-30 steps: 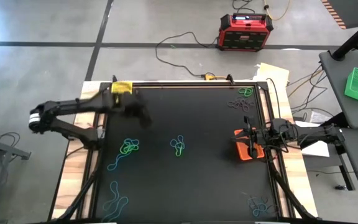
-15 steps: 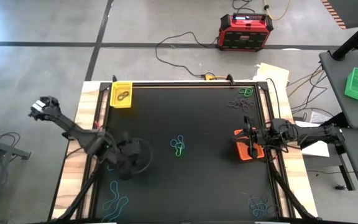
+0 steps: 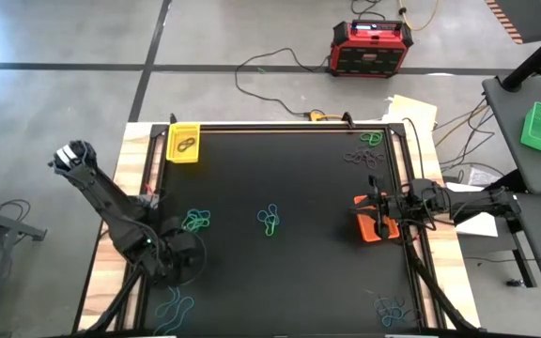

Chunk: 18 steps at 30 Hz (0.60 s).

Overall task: Sort rubber bands into baskets
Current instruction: Put the purple rubber band into the yellow bin

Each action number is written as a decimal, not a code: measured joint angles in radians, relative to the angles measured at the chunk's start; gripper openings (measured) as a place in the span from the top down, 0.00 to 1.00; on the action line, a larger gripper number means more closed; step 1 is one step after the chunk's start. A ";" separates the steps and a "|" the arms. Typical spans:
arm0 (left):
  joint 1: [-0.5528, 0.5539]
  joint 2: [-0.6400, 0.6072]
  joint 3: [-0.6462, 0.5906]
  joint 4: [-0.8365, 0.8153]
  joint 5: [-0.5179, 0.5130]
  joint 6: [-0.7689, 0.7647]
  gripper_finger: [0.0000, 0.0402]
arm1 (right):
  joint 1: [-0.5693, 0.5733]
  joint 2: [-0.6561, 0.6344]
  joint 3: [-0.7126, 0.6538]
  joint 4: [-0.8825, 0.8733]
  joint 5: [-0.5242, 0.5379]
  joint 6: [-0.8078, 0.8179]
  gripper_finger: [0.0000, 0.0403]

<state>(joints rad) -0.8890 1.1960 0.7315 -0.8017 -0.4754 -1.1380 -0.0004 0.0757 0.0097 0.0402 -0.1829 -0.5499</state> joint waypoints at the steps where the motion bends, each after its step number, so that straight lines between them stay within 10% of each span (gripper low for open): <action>1: -0.001 0.002 -0.009 0.019 -0.018 0.005 0.53 | 0.000 0.000 0.000 0.000 0.000 0.000 0.93; 18: 0.003 0.145 -0.014 0.571 -0.229 0.484 0.53 | 0.000 0.000 0.000 0.000 0.000 0.000 0.93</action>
<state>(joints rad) -0.8855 1.3408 0.7173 -0.2312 -0.7041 -0.6537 -0.0006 0.0757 0.0097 0.0402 -0.1829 -0.5499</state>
